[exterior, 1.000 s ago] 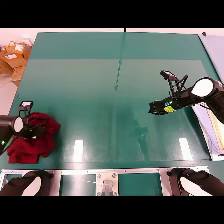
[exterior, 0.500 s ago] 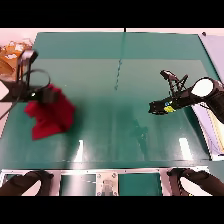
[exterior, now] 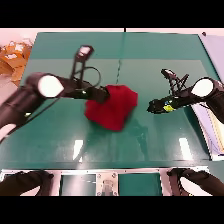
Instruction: Fold the shirts.
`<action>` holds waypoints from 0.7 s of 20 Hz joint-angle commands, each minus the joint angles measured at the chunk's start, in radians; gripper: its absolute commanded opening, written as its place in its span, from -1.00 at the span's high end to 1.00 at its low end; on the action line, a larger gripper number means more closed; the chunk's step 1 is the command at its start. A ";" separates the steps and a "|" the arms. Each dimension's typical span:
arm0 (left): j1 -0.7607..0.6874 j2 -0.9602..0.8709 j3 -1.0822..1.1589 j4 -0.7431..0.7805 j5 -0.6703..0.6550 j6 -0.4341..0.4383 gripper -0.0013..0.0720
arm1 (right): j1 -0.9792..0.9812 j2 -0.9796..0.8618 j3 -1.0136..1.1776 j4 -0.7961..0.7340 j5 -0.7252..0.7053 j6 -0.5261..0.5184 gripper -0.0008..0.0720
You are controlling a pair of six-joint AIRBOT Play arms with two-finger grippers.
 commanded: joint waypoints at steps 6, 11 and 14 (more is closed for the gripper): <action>0.314 -0.060 0.080 0.022 -0.262 0.007 -0.67 | -0.229 -0.018 0.023 -0.004 -0.011 0.049 -0.02; 0.382 -0.212 -0.039 -0.114 -0.065 0.021 -0.67 | -0.279 -0.185 0.023 0.049 -0.071 0.008 0.02; 0.381 -0.370 -0.039 -0.414 -0.015 0.187 -0.66 | -0.279 -0.324 0.028 0.218 -0.153 -0.080 0.02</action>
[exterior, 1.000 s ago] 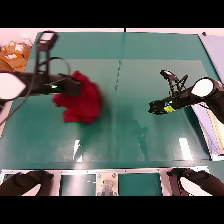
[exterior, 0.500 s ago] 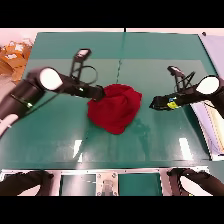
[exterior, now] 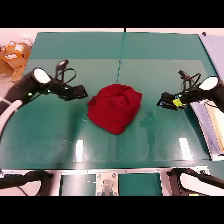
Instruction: Fold the shirts.
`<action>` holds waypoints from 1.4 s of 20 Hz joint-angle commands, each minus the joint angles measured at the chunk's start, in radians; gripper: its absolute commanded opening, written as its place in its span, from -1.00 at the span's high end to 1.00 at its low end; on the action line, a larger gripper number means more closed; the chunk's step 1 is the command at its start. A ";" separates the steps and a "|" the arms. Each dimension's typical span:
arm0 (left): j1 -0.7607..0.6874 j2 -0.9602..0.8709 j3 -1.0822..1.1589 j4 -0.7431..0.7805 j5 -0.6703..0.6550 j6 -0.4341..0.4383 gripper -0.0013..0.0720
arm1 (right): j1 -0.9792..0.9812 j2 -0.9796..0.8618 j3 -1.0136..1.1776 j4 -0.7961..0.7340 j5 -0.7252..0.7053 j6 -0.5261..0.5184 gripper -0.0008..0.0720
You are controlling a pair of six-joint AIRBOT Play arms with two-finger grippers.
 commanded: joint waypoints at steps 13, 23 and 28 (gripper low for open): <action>-0.062 -0.277 -0.003 -0.511 0.245 0.307 0.91 | 0.172 -0.444 0.164 0.438 -0.151 -0.270 0.68; 0.137 0.073 0.212 -0.217 -0.019 0.202 0.92 | -0.006 -0.250 0.484 0.329 0.134 -0.234 0.94; 0.138 0.280 0.290 -0.209 -0.067 0.269 0.92 | -0.014 -0.002 0.587 0.327 0.124 -0.233 0.94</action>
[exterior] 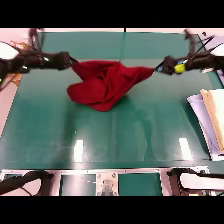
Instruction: Fold the shirts.
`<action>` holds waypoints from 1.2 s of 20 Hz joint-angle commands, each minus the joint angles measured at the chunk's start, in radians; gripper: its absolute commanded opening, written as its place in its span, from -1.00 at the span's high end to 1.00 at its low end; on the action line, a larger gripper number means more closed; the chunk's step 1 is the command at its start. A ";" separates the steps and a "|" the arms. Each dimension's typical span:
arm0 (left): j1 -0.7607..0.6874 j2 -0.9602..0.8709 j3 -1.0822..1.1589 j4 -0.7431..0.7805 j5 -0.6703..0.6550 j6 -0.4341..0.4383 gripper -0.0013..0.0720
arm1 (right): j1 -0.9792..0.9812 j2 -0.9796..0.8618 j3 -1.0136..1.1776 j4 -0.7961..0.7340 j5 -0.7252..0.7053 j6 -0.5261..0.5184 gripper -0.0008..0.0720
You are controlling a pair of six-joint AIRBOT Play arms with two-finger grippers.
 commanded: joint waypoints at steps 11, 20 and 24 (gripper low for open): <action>0.009 0.379 0.459 0.087 -0.113 0.056 0.92 | -0.051 0.515 0.340 -0.053 -0.136 0.060 0.94; 0.009 0.214 0.517 0.363 -0.175 -0.077 0.92 | -0.025 0.366 0.241 -0.108 -0.183 0.059 0.94; 0.008 -0.022 0.517 0.346 -0.257 -0.087 0.92 | 0.028 0.130 0.160 -0.117 -0.182 0.059 0.94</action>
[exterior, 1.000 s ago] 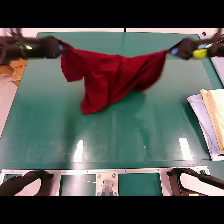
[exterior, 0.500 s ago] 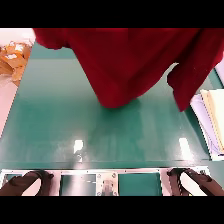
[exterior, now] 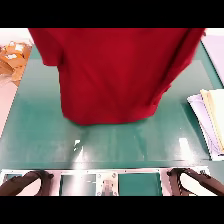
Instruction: Fold the shirts.
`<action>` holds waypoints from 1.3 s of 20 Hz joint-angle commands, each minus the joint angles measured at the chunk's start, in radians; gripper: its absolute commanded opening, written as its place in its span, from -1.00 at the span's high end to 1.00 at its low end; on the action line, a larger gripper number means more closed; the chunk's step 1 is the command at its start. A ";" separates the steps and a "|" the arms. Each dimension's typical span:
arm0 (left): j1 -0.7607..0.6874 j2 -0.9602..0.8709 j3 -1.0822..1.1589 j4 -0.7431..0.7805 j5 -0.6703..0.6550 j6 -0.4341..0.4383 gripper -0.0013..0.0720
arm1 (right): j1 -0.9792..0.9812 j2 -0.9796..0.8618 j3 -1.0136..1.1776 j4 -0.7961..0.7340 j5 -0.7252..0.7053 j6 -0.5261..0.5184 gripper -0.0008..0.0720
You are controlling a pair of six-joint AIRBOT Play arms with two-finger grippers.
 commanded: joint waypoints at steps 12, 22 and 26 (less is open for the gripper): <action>-0.076 -0.612 -0.110 -0.103 0.005 -0.205 -0.71 | 0.021 -0.548 -0.220 -0.109 -0.009 0.000 0.94; -0.080 -0.553 -0.046 0.053 -0.473 -0.299 0.92 | -0.149 -0.548 -0.219 -0.262 0.006 0.102 0.94; -0.188 -0.366 -0.378 0.112 -0.333 -0.309 0.92 | -0.216 -0.548 -0.237 -0.267 0.043 0.132 0.94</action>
